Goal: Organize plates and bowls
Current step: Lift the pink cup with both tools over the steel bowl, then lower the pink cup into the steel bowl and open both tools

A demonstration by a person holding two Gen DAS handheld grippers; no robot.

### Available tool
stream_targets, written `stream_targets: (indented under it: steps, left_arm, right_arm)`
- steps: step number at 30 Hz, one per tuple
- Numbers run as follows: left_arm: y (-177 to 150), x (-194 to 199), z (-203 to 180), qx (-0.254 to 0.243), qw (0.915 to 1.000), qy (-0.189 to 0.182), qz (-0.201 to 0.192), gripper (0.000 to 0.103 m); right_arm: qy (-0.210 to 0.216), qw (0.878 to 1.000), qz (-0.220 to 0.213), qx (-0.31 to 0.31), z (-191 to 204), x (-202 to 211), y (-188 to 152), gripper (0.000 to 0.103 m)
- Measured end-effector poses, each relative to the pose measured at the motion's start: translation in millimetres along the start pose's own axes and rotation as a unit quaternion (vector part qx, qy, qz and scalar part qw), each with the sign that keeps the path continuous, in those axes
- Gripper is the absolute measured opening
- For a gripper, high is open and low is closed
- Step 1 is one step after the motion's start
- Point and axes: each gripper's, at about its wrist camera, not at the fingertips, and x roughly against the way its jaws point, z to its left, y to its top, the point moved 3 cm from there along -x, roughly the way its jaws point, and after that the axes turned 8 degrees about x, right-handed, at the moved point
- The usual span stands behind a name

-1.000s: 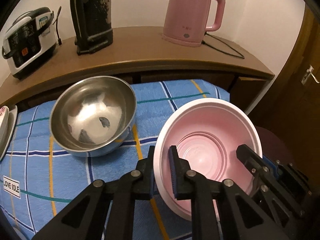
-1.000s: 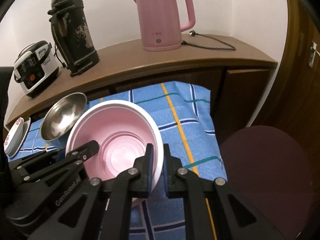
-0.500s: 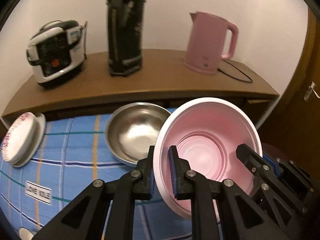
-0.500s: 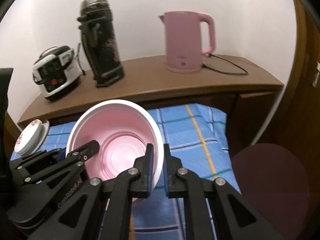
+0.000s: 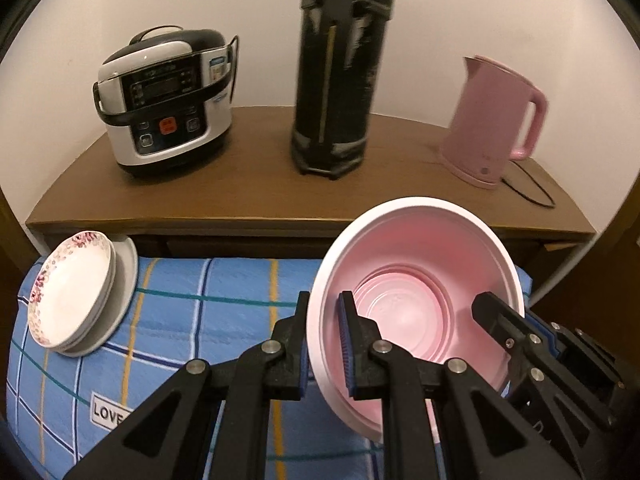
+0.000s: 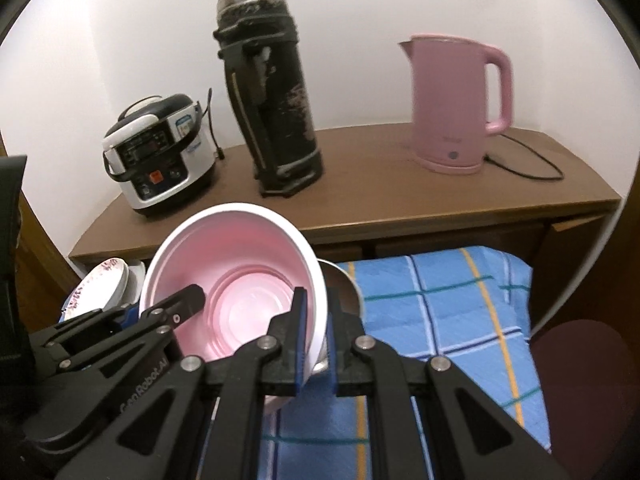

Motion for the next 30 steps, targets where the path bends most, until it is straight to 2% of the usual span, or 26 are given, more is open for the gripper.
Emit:
stream_targets:
  steps: [5, 15, 23, 30]
  left_arm:
    - [3.9, -23.0, 4.2, -0.002, 0.9998, 0.009, 0.019, 0.015]
    - [-4.8, -55.3, -15.9, -0.021, 0.9986, 0.006, 0.048, 0.015]
    - [-5.7, -63.3, -19.3, -0.027, 0.9982, 0.008, 0.053, 0.015]
    - [-7.2, -70.8, -21.8, -0.027, 0.9974, 0.007, 0.067, 0.016]
  right_arm:
    - [0.014, 1.0, 0.023, -0.005, 4.7, -26.9, 3.7, 0.008]
    - [-0.001, 0.998, 0.068, -0.017, -17.8, -56.5, -11.9, 0.009]
    - [-0.008, 0.996, 0.082, -0.02, -22.2, -66.5, -17.3, 0.009]
    - [0.01, 0.996, 0.08, -0.044, -28.5, -67.4, -18.0, 0.016]
